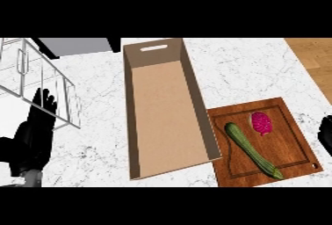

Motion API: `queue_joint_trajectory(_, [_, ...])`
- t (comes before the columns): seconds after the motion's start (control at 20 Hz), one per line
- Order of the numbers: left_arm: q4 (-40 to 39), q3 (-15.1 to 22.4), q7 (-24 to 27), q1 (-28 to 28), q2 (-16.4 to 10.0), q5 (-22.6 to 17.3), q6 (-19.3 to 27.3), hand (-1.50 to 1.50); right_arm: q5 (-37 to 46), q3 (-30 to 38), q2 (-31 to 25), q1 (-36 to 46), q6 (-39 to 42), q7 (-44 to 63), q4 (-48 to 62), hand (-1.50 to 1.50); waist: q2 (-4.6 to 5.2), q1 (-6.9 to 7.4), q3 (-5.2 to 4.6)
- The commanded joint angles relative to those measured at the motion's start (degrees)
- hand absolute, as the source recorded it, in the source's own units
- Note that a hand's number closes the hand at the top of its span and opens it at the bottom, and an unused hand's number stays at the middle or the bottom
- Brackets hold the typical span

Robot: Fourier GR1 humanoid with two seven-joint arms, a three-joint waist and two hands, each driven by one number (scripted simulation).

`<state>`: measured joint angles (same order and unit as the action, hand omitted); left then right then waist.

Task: Pick the cupcake from the cutting board and place it in the cardboard box

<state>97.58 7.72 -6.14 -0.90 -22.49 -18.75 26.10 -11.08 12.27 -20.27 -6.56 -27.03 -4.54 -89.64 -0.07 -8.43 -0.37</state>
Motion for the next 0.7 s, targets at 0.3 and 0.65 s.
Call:
queue_joint_trajectory(0.3, [-1.8, 0.7, -0.1, 4.3, 1.0, -2.5, -5.6, 0.00, 12.4, 5.7, -5.0, -26.7, -10.7, 9.4, -16.9, -1.50, 0.06, 6.08, 0.09])
queue_joint_trajectory(0.65, [-0.6, 1.0, -0.9, 5.3, 0.9, -2.1, -5.8, 0.00, 12.2, 0.0, -16.6, -36.3, 5.7, 28.2, -27.6, -1.50, 0.46, 7.92, -0.02])
